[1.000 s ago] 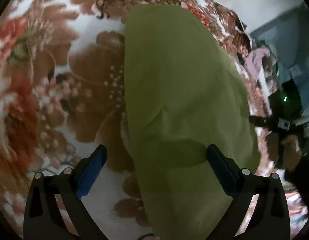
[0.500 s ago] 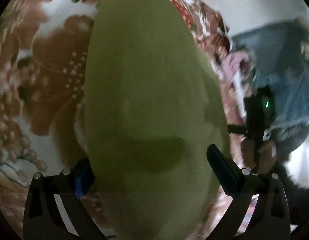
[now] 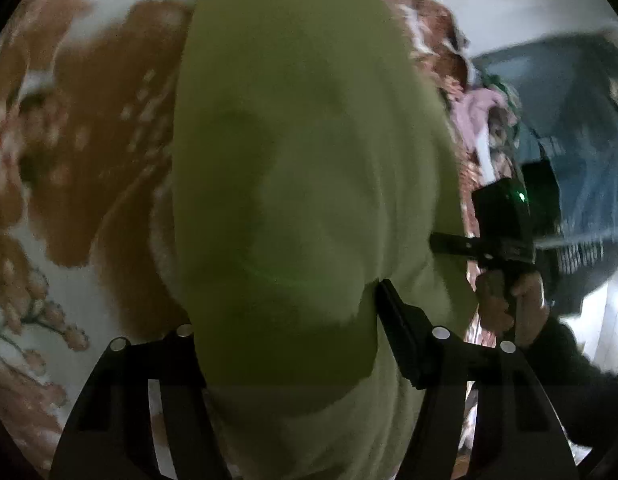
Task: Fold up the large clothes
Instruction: 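Grasp the folded jacket bundle with both grippers and lift it off the bed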
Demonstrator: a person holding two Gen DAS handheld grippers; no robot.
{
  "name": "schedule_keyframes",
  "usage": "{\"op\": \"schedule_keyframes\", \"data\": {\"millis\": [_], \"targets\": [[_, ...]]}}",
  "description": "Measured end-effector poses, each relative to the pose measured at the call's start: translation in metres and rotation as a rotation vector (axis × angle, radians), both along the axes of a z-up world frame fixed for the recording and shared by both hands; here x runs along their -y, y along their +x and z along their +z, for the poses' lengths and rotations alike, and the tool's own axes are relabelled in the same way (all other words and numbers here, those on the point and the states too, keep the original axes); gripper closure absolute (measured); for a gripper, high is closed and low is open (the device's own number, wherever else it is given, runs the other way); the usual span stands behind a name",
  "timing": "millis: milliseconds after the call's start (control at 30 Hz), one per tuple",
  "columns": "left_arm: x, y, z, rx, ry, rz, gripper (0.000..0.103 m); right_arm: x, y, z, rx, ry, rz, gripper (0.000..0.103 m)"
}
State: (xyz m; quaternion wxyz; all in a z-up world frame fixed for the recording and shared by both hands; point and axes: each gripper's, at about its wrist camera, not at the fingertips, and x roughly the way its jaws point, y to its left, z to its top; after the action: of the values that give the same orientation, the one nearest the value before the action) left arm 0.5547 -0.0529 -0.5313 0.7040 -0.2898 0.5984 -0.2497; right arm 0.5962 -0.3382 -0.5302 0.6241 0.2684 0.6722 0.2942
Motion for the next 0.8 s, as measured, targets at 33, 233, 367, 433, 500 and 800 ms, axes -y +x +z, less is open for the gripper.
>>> {"op": "schedule_keyframes", "data": {"millis": [33, 233, 367, 433, 500, 800], "targets": [[-0.002, 0.002, -0.009, -0.022, -0.032, 0.020, 0.045, -0.001, 0.001, -0.002, -0.005, 0.017, -0.011, 0.044], [0.015, -0.002, 0.029, 0.050, 0.062, -0.025, 0.067, -0.015, -0.005, 0.022, 0.046, 0.033, 0.032, 0.084], [0.025, -0.003, 0.055, 0.098, 0.081, -0.029, 0.072, -0.022, -0.013, 0.039, 0.093, 0.013, 0.002, 0.087], [0.029, -0.004, 0.070, 0.119, 0.081, -0.038, 0.074, -0.022, -0.021, 0.054, 0.120, 0.023, -0.013, 0.087], [0.029, -0.008, 0.083, 0.140, 0.083, -0.047, 0.074, -0.016, -0.026, 0.062, 0.137, 0.047, -0.025, 0.088], [0.089, -0.028, 0.126, 0.187, 0.091, -0.206, 0.074, 0.035, -0.073, 0.100, 0.172, 0.090, -0.138, 0.088]]}}
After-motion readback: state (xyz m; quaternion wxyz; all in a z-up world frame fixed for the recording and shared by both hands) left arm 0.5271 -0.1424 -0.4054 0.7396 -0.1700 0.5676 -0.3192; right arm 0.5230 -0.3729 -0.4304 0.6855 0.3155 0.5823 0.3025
